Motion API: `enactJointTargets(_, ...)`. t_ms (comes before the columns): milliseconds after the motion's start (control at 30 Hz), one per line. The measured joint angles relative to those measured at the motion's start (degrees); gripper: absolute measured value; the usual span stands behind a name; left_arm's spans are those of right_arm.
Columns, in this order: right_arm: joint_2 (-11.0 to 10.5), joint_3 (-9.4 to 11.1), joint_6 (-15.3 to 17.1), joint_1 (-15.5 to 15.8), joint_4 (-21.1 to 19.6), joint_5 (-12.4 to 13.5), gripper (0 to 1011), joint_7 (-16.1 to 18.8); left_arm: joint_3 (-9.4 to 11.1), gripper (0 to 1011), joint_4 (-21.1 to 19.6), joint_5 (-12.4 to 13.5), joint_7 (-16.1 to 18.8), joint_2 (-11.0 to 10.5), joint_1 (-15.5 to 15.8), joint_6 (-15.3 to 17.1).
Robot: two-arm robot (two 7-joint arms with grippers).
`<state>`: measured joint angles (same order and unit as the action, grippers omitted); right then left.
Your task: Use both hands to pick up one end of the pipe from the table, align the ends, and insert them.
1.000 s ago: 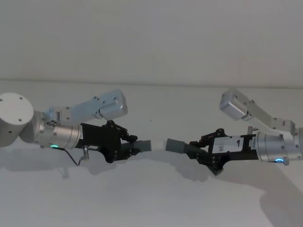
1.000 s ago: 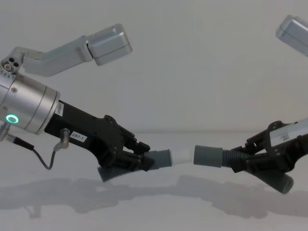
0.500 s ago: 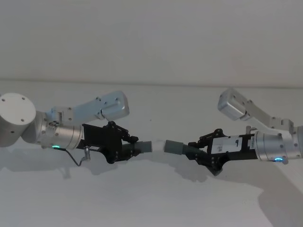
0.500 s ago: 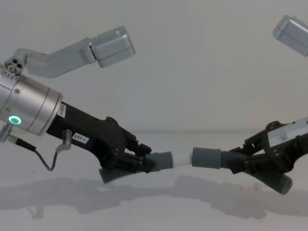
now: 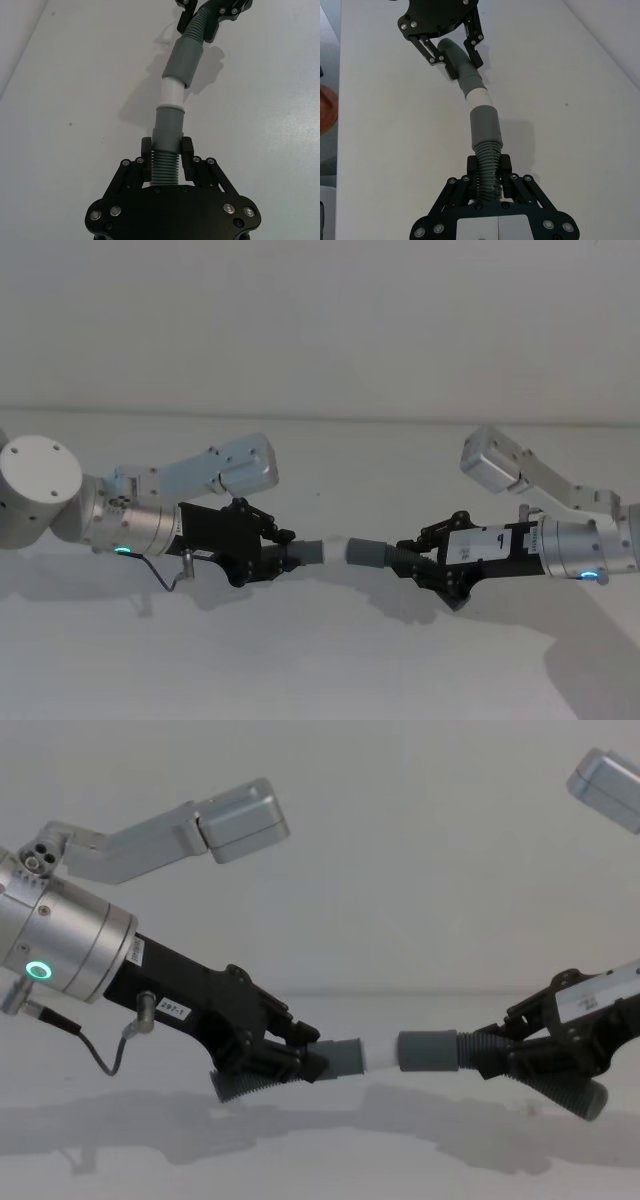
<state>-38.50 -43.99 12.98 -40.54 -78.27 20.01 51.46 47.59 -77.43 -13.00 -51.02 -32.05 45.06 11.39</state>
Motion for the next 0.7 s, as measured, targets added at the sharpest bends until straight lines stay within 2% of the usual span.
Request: enactJointTargets(700, 0.60, -0.25, -0.93, -0.60, 1.08, 0.58, 264, 0.59, 0.57, 334, -0.51, -1.03, -1.44, -0.37, 0.38, -1.16)
